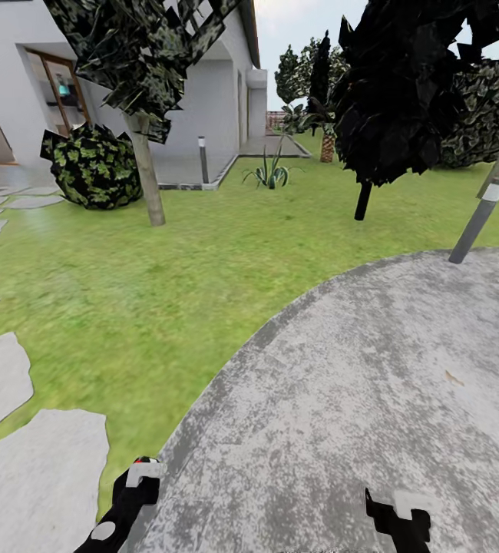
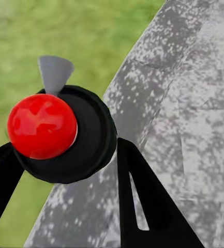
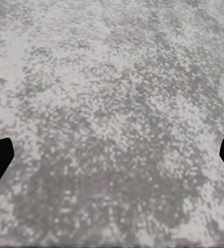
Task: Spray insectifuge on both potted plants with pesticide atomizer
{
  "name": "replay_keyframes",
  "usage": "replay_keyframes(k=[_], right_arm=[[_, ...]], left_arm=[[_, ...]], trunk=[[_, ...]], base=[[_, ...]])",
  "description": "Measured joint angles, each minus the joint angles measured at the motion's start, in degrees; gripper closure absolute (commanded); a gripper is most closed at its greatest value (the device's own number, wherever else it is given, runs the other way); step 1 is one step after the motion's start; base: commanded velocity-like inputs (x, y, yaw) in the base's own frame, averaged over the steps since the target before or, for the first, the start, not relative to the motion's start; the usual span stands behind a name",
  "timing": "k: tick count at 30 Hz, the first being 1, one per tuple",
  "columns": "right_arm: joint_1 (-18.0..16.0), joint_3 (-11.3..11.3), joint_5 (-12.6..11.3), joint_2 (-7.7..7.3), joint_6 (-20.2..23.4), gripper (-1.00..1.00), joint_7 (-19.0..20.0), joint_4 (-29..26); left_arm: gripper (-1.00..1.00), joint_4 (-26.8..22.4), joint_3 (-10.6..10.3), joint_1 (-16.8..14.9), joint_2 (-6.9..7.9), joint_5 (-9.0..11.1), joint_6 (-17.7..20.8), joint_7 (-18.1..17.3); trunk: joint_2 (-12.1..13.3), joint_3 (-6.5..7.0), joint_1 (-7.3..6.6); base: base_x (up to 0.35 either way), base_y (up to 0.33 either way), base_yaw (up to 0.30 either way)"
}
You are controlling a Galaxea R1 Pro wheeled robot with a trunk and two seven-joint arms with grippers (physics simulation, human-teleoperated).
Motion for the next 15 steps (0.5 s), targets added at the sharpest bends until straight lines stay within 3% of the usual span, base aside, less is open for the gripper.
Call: replay_keyframes(k=[15], right_arm=[[0.0,0.08,-0.02,0.0,0.0,-1.0,0.0,0.0]], left_arm=[[1.0,0.2,0.0,0.0,0.0,0.0,0.02,-0.02]], trunk=[[0.0,0.0,0.0]], base=[[0.0,0.0,-0.3]])
